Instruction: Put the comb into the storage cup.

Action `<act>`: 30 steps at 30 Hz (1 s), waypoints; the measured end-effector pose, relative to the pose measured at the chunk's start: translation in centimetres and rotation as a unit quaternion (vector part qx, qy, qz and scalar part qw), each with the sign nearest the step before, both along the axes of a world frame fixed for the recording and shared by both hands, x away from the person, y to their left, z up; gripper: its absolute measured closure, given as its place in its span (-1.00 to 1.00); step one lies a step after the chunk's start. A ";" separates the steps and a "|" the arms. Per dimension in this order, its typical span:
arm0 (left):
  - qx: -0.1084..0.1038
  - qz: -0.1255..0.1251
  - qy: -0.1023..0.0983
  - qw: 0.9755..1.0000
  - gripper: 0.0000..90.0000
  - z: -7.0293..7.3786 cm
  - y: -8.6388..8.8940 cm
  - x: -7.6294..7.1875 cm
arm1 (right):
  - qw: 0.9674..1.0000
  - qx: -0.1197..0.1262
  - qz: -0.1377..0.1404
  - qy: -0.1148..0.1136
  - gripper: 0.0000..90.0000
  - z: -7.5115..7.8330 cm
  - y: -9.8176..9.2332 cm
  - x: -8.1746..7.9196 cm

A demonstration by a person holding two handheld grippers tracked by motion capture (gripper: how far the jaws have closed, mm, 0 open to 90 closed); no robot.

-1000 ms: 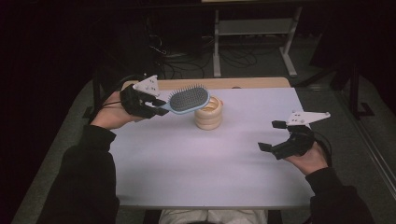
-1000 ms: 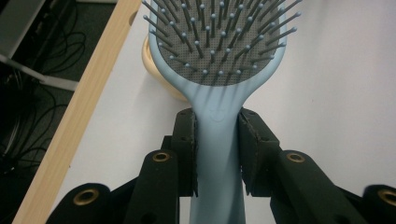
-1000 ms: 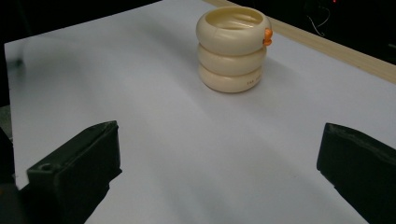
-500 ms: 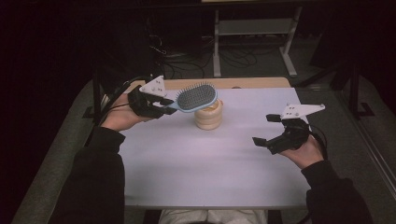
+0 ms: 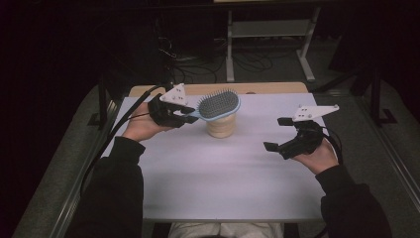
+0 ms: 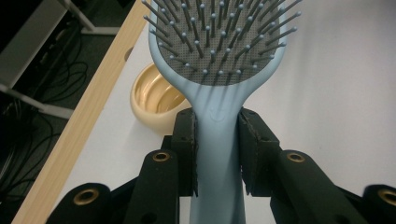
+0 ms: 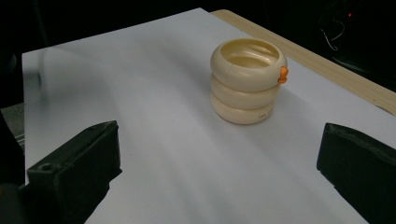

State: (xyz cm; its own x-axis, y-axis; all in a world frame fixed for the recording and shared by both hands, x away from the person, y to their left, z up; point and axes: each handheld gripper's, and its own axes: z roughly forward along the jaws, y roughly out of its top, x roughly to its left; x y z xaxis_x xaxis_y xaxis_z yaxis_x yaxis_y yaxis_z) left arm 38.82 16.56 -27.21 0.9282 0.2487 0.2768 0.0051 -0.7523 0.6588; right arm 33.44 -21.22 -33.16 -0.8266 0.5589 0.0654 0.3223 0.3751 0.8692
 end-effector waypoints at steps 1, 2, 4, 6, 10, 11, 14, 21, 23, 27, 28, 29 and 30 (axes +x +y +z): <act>-0.006 0.001 0.002 1.000 0.56 -0.1 -0.1 0.0 | 1.000 0.001 0.000 0.000 -1.00 0.1 0.1 0.1; -0.010 0.000 0.001 1.000 0.56 -0.3 -0.2 0.1 | 1.000 0.001 0.000 0.000 -1.00 0.2 0.1 0.1; -0.019 0.001 0.000 1.000 0.56 -0.5 -0.5 0.1 | 1.000 0.002 0.002 -0.002 -1.00 0.4 0.2 0.3; -0.023 -0.001 -0.001 1.000 0.56 -0.8 -0.8 0.1 | 1.000 0.001 0.003 -0.003 -1.00 0.7 0.4 0.4; -0.020 -0.002 -0.002 1.000 0.56 -1.4 -1.4 0.0 | 1.000 -0.001 0.006 -0.004 -1.00 1.1 0.8 0.7; -0.023 -0.001 -0.002 1.000 0.55 -1.6 -1.5 0.0 | 1.000 -0.002 0.007 -0.005 -1.00 1.2 0.9 0.7; -0.033 0.000 -0.001 0.999 0.56 -2.1 -1.6 0.0 | 1.000 -0.005 0.010 -0.006 -1.00 1.4 1.2 1.0; -0.043 0.002 -0.013 0.999 0.56 -2.6 -2.1 -0.1 | 1.000 -0.003 0.012 -0.006 -1.00 1.8 1.8 1.7; -0.044 0.001 -0.023 0.999 0.56 -2.6 -2.3 -0.4 | 1.000 -0.004 0.012 -0.005 -1.00 2.0 2.0 1.9; -0.051 0.001 -0.034 0.998 0.56 -2.8 -2.7 -0.8 | 1.000 -0.003 0.013 -0.006 -1.00 2.4 2.4 2.2; -0.052 0.001 -0.036 0.998 0.56 -2.8 -2.8 -0.8 | 1.000 -0.006 0.011 -0.006 -1.00 2.5 2.5 2.3; -0.055 0.001 -0.037 0.998 0.56 -2.9 -2.8 -0.8 | 1.000 -0.009 0.008 -0.006 -1.00 2.6 2.5 2.4; -0.056 0.002 -0.039 0.998 0.56 -2.9 -2.9 -0.9 | 1.000 -0.009 0.007 -0.006 -1.00 2.6 2.6 2.6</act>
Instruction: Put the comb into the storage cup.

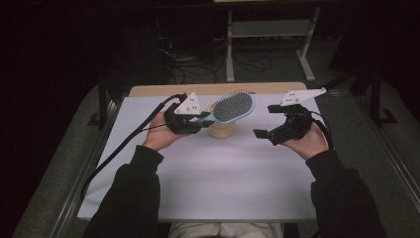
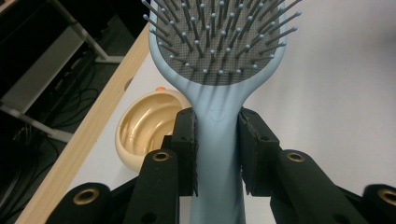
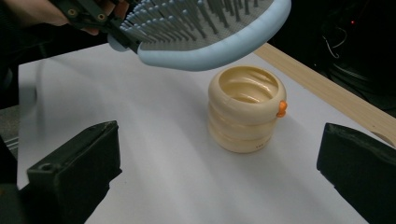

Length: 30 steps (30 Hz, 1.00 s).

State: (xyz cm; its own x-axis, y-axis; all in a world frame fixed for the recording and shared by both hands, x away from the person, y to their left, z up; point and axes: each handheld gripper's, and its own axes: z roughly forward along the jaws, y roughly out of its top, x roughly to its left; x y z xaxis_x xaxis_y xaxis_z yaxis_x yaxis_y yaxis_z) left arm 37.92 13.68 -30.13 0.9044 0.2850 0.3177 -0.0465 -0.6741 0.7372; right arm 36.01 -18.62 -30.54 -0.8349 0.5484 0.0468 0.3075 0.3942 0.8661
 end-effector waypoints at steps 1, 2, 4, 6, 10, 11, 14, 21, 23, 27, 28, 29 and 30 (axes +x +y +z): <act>0.000 0.001 -0.001 1.000 0.56 0.0 -0.1 -0.1 | 1.000 0.002 -0.001 0.002 -1.00 0.1 0.1 0.1; -0.001 0.001 -0.003 1.000 0.56 -0.1 -0.1 -0.2 | 1.000 0.003 -0.003 0.002 -1.00 0.1 0.1 0.3; -0.002 0.001 -0.006 1.000 0.56 -0.3 -0.3 -0.3 | 1.000 0.006 -0.003 0.006 -1.00 0.2 0.3 0.6; 0.001 0.005 -0.017 1.000 0.56 -0.6 -0.5 -0.4 | 1.000 0.010 -0.003 0.009 -1.00 0.2 0.4 0.8; 0.000 0.004 -0.017 1.000 0.56 -1.1 -0.8 -0.5 | 1.000 0.017 -0.001 0.011 -1.00 0.3 0.7 1.2; 0.001 0.005 -0.018 1.000 0.56 -1.3 -0.9 -0.5 | 1.000 0.018 -0.002 0.011 -1.00 0.4 0.7 1.3; -0.002 0.005 -0.020 1.000 0.56 -1.6 -1.2 -0.4 | 1.000 0.021 -0.001 0.016 -1.00 0.6 1.0 1.8; -0.022 0.005 -0.027 0.999 0.56 -2.5 -1.7 -0.6 | 0.998 0.043 -0.003 0.035 -1.00 1.0 1.7 3.2; -0.024 0.007 -0.030 0.999 0.56 -2.8 -1.9 -0.6 | 0.998 0.049 -0.001 0.041 -1.00 1.0 1.9 3.5; -0.025 0.011 -0.039 0.999 0.55 -3.3 -2.2 -0.6 | 0.998 0.057 0.000 0.041 -0.93 1.1 2.3 3.7; -0.026 0.012 -0.041 0.999 0.56 -3.3 -2.3 -0.6 | 0.997 0.058 -0.002 0.044 -0.90 1.0 2.3 3.8; -0.028 0.012 -0.040 0.999 0.55 -3.4 -2.3 -0.5 | 0.997 0.060 -0.005 0.048 -0.88 1.0 2.3 3.9; -0.031 0.012 -0.040 0.999 0.55 -3.5 -2.4 -0.6 | 0.997 0.063 -0.007 0.051 -0.87 1.0 2.3 4.0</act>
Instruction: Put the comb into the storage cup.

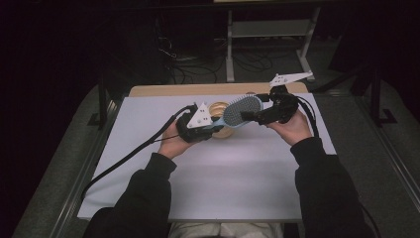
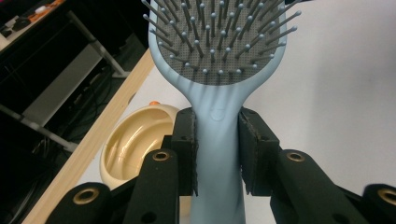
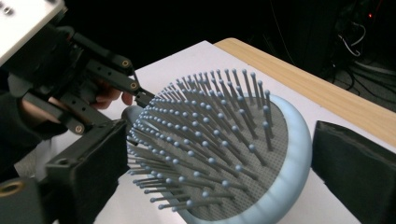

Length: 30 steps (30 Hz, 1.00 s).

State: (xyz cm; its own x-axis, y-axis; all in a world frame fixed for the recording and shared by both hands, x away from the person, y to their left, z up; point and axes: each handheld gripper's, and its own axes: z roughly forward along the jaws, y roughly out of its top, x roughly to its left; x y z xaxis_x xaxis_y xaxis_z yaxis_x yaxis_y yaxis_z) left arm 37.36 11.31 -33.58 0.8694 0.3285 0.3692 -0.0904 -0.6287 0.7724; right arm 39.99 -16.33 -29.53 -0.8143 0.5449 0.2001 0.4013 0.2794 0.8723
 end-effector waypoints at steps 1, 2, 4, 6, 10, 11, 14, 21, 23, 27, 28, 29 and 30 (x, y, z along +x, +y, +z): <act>-0.001 0.001 -0.002 1.000 0.55 -0.1 -0.1 0.0 | 1.000 0.004 -0.003 0.003 -0.85 0.0 0.0 0.1; -0.001 0.001 -0.005 1.000 0.55 -0.1 -0.1 0.0 | 1.000 0.007 -0.005 0.006 -0.82 0.0 -0.1 0.2; -0.002 0.004 -0.007 1.000 0.55 -0.2 -0.1 0.0 | 1.000 0.017 -0.008 0.011 -0.72 0.1 -0.3 0.3; -0.005 0.007 -0.012 1.000 0.55 -0.1 -0.1 0.0 | 0.999 0.029 -0.008 0.023 -0.69 0.2 -0.5 0.5; -0.010 0.013 -0.021 1.000 0.55 0.1 0.0 0.0 | 0.998 0.042 -0.004 0.057 -0.61 0.1 -0.7 1.1; -0.011 0.015 -0.022 1.000 0.55 0.0 0.0 0.0 | 0.997 0.046 -0.003 0.065 -0.57 0.1 -0.7 1.2; -0.010 0.027 -0.033 0.999 0.55 -0.1 -0.1 0.1 | 0.995 0.046 0.005 0.087 -0.45 0.1 -0.5 1.6; 0.002 0.037 -0.033 0.999 0.55 -0.7 -0.1 0.4 | 0.991 0.002 0.003 0.131 -0.22 0.5 0.4 2.2; 0.005 0.036 -0.031 0.999 0.55 -0.9 -0.2 0.5 | 0.991 -0.002 0.009 0.136 -0.09 0.7 0.4 2.3; 0.000 0.035 -0.025 0.999 0.56 -1.0 -0.3 0.6 | 0.991 -0.025 0.029 0.130 0.13 1.9 0.6 2.1; -0.004 0.035 -0.024 0.999 0.56 -0.9 -0.3 0.6 | 0.991 -0.030 0.032 0.124 0.15 2.2 0.7 2.0; -0.007 0.034 -0.021 0.999 0.56 -0.9 -0.2 0.6 | 0.992 -0.036 0.032 0.117 0.17 2.5 0.9 1.9; -0.010 0.032 -0.018 0.999 0.56 -0.8 -0.2 0.7 | 0.993 -0.039 0.033 0.111 0.19 2.9 1.1 1.8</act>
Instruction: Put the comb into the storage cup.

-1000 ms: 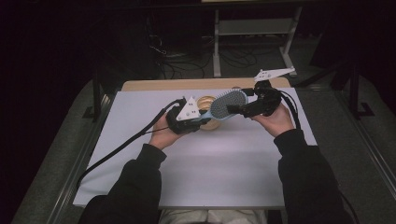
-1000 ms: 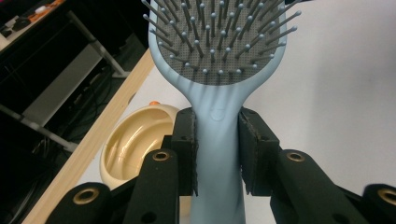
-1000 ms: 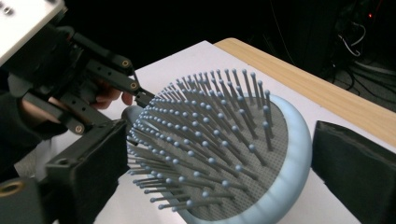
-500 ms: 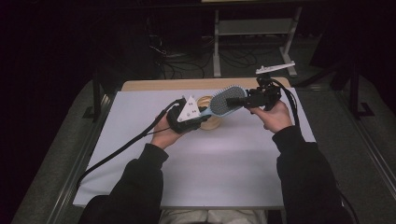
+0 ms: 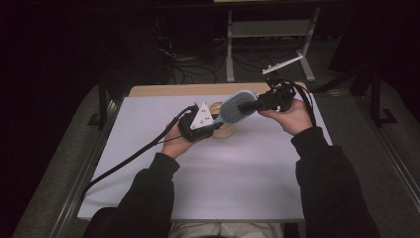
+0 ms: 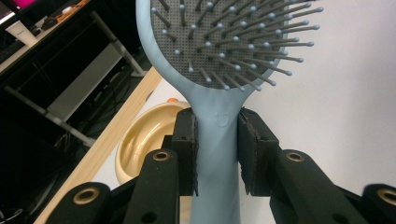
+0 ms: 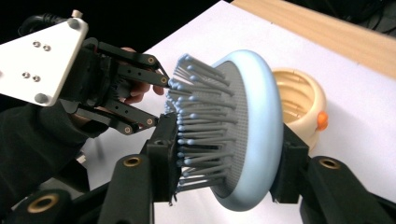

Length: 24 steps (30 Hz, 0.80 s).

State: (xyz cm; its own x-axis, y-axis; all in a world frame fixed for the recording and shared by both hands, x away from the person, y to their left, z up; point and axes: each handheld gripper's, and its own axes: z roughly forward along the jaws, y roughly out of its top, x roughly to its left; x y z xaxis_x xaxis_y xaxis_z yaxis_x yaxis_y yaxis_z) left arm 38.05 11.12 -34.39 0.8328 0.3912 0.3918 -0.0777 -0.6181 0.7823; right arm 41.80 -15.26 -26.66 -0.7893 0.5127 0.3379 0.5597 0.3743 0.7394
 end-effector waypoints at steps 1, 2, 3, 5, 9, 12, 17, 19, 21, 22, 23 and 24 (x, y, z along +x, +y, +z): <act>-0.004 -0.001 0.003 1.000 0.56 0.1 0.1 0.0 | 1.000 -0.003 0.000 -0.004 0.21 0.3 0.2 -0.1; -0.006 -0.001 0.004 1.000 0.56 0.2 0.1 0.1 | 1.000 -0.006 -0.001 -0.008 0.23 0.6 0.4 -0.2; -0.007 0.000 0.004 1.000 0.56 0.3 0.2 0.1 | 1.000 -0.010 -0.003 -0.009 0.24 0.9 0.5 -0.3; -0.014 -0.001 0.009 1.000 0.55 0.6 0.5 0.3 | 1.000 -0.014 -0.005 -0.020 0.25 1.3 0.9 -0.4; -0.049 -0.015 0.027 0.998 0.41 1.3 1.4 0.6 | 0.999 -0.029 -0.004 -0.044 0.26 2.1 1.8 -0.8; -0.069 -0.022 0.065 0.995 0.19 1.6 2.6 1.3 | 0.998 -0.028 0.004 -0.049 0.26 2.4 2.2 -0.8; -0.088 -0.044 0.124 0.987 -0.23 1.4 4.4 2.4 | 0.998 -0.034 0.004 -0.057 0.25 3.2 2.8 -0.5; -0.103 -0.046 0.145 0.983 -0.39 1.2 5.2 2.7 | 0.998 -0.036 0.007 -0.058 0.25 3.6 3.0 -0.4; -0.113 -0.043 0.161 0.979 -0.52 1.0 5.9 3.0 | 0.998 -0.036 0.013 -0.057 0.25 3.9 3.2 -0.3; -0.115 -0.040 0.168 0.978 -0.62 0.9 6.2 3.2 | 0.997 -0.037 0.013 -0.060 0.25 4.0 3.3 -0.4; -0.116 -0.040 0.169 0.978 -0.70 0.8 6.5 3.2 | 0.997 -0.042 0.012 -0.064 0.25 4.2 3.4 -0.4; -0.115 -0.038 0.167 0.979 -0.73 0.8 6.7 3.2 | 0.997 -0.046 0.012 -0.066 0.25 4.4 3.5 -0.5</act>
